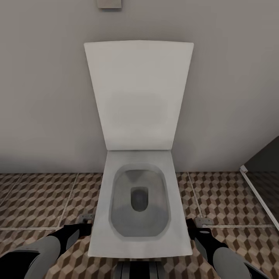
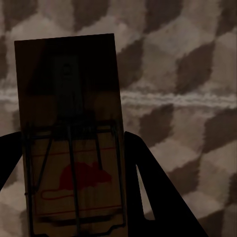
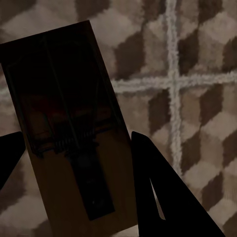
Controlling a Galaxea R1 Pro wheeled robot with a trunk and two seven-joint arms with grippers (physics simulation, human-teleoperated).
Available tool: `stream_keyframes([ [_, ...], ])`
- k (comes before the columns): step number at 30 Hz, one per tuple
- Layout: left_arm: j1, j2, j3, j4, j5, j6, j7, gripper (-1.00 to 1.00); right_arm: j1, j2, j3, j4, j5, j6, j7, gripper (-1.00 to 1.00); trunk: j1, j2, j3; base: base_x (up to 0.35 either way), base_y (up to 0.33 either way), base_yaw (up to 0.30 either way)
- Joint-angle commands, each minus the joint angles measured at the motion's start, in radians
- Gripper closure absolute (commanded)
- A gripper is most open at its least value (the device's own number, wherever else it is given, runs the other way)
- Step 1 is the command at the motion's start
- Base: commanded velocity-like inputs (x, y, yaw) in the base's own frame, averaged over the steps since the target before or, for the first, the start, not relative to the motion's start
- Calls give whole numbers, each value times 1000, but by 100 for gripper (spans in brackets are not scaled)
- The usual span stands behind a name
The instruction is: Take the four mousetraps from the cabinet in the bathroom and place them on the bathroom floor. Make sure all four end up on the same floor surface, and ensure that at least two of them are either under or directly next to the same bathroom sink.
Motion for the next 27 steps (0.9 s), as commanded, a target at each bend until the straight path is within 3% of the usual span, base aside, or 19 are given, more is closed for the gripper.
stream_keyframes([
  [1, 0, 0, -8, -1, 6, 5, -4, 100, -1, 0, -3, 0, 9, 5, -7, 100, 0, 0, -1, 0, 0, 0],
  [18, 0, 0, -8, -3, 6, 5, -4, 100, -1, 3, -1, -1, 10, 0, -3, 100, 0, 0, -1, 0, 0, 0],
  [19, 0, 0, -8, -3, 6, 5, -4, 100, -1, 2, -1, -1, 10, 1, -3, -100, 0, 0, -1, 0, 0, 0],
  [27, 0, 0, -7, -6, 6, 5, -4, 100, -1, 1, -2, 0, 10, 9, -4, -100, 0, 0, -1, 0, 0, 0],
])
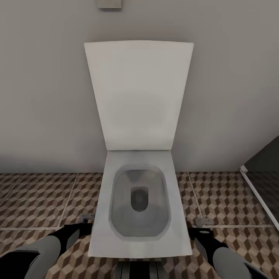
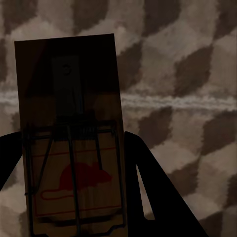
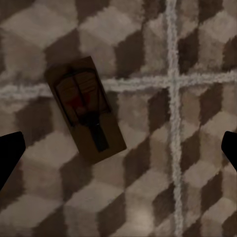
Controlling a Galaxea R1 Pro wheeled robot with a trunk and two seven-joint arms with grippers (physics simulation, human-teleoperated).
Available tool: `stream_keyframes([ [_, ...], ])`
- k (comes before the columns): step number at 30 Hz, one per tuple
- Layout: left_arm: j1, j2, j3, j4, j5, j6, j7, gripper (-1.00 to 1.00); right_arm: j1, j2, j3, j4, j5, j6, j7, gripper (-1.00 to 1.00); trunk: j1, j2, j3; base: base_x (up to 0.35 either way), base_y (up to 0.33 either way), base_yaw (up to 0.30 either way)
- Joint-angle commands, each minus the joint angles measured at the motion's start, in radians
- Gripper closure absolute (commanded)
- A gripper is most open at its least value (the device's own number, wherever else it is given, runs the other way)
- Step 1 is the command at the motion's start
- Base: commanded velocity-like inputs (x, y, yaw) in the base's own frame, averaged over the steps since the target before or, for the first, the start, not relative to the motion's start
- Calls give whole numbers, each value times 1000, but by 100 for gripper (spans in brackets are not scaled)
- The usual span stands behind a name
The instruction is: Take the four mousetraps from the cabinet in the bathroom and place them on the bathroom floor. Make sure all four end up on the same floor surface, and ensure that at least two of them are either under or directly next to the same bathroom sink.
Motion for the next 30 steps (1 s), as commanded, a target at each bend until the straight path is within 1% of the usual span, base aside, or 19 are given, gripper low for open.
stream_keyframes([
  [1, 0, 0, -7, -1, 6, 5, -4, 100, 0, 0, -4, -1, 9, 5, -2, -100, 0, 0, -1, 0, 0, 0],
  [30, 0, 0, -7, -3, 6, 5, -4, 100, 0, -3, -3, -1, 9, 5, -1, -100, 0, 0, -1, 0, 0, 0],
])
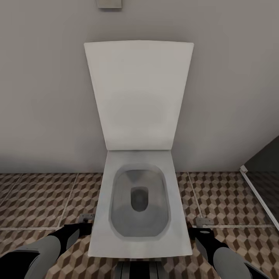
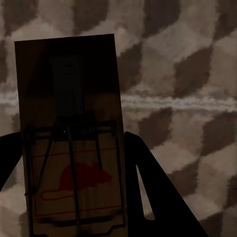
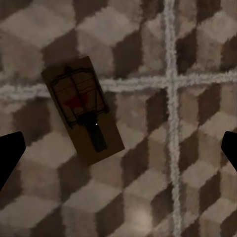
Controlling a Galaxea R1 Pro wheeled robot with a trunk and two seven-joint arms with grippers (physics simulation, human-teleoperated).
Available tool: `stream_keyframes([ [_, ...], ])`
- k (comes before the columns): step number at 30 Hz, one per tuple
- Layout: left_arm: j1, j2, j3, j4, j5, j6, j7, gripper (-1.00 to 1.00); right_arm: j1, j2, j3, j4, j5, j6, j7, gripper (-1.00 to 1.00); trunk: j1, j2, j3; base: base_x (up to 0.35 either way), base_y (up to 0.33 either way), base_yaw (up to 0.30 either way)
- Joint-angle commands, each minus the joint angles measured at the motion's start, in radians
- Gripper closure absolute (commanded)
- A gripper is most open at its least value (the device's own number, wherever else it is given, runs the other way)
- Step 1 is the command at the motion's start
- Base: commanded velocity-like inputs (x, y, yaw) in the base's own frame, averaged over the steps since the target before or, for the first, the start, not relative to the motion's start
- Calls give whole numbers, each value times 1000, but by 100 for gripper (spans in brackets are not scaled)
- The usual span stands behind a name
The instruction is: Take the four mousetraps from the cabinet in the bathroom and place them on the bathroom floor. Make sure all four end up on the same floor surface, and ensure that at least two of them are either under or directly next to the same bathroom sink.
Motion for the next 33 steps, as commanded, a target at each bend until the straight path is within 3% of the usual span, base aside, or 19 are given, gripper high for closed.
stream_keyframes([
  [1, 0, 1, -7, -2, 6, 5, -4, -100, 0, 0, -4, -1, 9, 5, -2, -100, 0, 0, -1, 0, 0, 0],
  [33, 0, 1, -7, -2, 6, 5, -1, -100, 0, -1, -3, -1, 9, 5, 0, -100, 0, 0, -1, 0, 0, 0],
])
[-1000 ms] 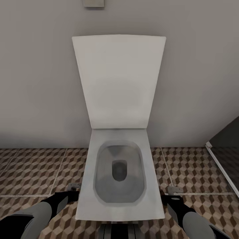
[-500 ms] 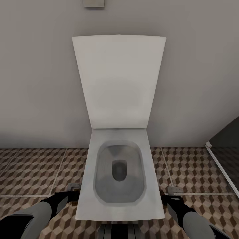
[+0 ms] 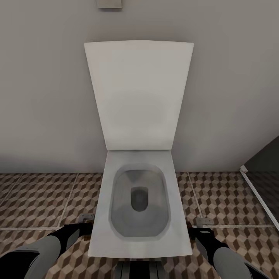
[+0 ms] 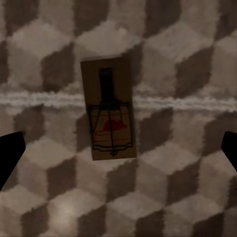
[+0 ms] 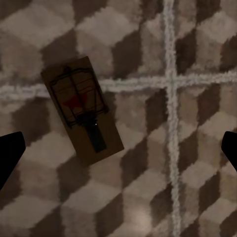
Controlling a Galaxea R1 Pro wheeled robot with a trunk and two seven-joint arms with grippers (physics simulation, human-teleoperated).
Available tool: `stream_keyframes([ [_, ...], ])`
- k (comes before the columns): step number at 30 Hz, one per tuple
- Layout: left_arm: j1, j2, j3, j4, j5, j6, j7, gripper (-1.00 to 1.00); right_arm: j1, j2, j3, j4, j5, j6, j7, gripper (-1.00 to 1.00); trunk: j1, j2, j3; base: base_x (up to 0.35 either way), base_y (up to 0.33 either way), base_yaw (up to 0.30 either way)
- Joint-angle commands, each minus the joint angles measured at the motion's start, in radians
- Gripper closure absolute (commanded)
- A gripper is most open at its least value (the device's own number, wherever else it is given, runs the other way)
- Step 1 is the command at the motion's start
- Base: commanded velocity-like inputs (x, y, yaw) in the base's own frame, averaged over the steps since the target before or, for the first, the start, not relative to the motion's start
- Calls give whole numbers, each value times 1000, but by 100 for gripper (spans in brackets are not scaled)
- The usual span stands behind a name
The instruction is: Take the four mousetraps from the cabinet in the bathroom and place them on the bathroom floor. Make sure all four end up on the same floor surface, and ensure that at least two of them are either under or directly next to the same bathroom sink.
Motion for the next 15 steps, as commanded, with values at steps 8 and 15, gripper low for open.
stream_keyframes([
  [8, 0, 2, -7, -1, 9, 5, 3, -100, 0, 0, -4, -1, 9, 5, -2, -100, 0, 0, -1, 0, 0, 0],
  [15, 0, 3, -7, -1, 9, 5, 5, -100, 0, 0, -4, -1, 9, 5, -1, -100, 0, 0, -1, -3, 0, 0],
])
